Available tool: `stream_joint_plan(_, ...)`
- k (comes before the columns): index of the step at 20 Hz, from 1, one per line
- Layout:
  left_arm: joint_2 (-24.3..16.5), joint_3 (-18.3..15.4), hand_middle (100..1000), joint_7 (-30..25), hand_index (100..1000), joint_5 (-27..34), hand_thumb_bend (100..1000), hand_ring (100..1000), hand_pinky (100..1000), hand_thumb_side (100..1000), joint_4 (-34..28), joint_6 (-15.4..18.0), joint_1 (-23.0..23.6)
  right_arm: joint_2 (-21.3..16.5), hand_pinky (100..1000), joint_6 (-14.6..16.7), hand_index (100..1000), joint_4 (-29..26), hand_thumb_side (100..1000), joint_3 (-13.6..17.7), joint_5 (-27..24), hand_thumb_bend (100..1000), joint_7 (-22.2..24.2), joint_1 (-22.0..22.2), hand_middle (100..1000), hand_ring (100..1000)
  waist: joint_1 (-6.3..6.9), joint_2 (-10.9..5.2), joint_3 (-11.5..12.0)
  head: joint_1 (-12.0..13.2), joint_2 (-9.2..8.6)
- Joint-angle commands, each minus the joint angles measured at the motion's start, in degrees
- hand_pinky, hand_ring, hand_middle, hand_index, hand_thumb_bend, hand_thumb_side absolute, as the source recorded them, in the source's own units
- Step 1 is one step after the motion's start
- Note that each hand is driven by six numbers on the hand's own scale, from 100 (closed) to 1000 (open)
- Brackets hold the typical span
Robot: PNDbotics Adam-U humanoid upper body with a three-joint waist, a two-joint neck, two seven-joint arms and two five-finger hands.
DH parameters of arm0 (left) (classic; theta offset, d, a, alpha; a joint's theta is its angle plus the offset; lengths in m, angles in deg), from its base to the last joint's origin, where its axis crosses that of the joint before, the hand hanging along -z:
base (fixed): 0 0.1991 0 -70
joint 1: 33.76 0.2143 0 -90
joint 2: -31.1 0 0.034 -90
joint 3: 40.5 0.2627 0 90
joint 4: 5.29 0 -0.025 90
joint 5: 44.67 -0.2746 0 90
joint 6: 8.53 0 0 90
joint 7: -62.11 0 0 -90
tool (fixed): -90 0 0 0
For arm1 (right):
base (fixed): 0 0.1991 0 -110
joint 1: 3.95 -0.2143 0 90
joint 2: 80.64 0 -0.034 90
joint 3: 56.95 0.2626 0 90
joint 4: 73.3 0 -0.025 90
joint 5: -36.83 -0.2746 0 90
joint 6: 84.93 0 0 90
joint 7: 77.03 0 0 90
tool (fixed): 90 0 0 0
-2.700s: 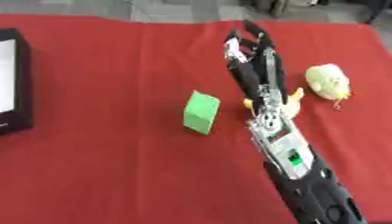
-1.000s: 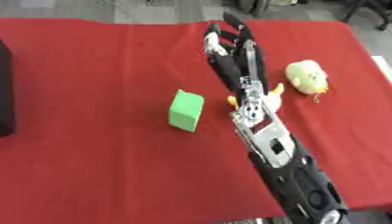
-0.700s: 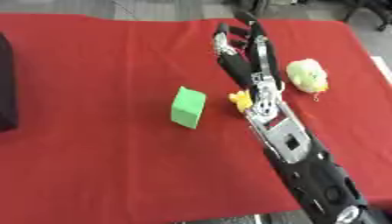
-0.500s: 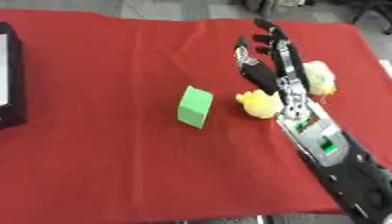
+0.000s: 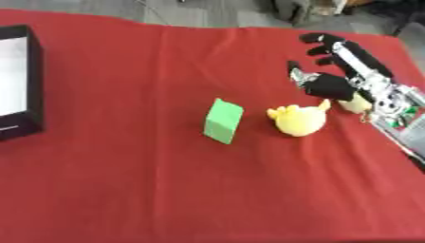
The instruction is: Pick up the objects with one hand, pass them to the other hand, and then place them into the box on the other side of the table.
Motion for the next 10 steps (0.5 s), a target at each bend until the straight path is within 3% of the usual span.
stream_joint_plan(1,-1.8,-0.6,814,0.0,847,-0.2,170,766,902,775,-0.9,0.0,-0.2,-5.4,885,-0.8,919,-1.1,345,1.8,2.4,215,7.3,-1.1,927,914,0.16,-1.22,-0.2,0.0,-0.69)
stream_joint_plan(3,-1.9,-0.6,813,0.0,846,-0.3,159,766,902,778,-1.0,0.0,-0.1,-7.0,895,-0.9,916,-1.1,285,2.3,4.5,222,12.7,-1.7,924,920,0.09,-1.21,-0.3,-0.2,-0.50)
stream_joint_plan(6,-2.1,-0.6,813,0.0,846,-0.4,170,766,902,776,-1.0,0.0,-0.1,-8.8,908,-0.9,914,-1.1,198,2.4,7.2,307,20.3,-2.1,920,927,-0.08,-1.08,-0.4,-0.5,-0.25)
stream_joint_plan(10,-2.2,-0.7,813,0.1,846,-0.4,170,766,903,777,-1.0,0.0,-0.1,-9.6,916,-1.4,906,-1.1,110,2.4,11.4,391,27.4,-2.5,908,931,-0.26,-0.95,-0.4,-0.7,-0.11)
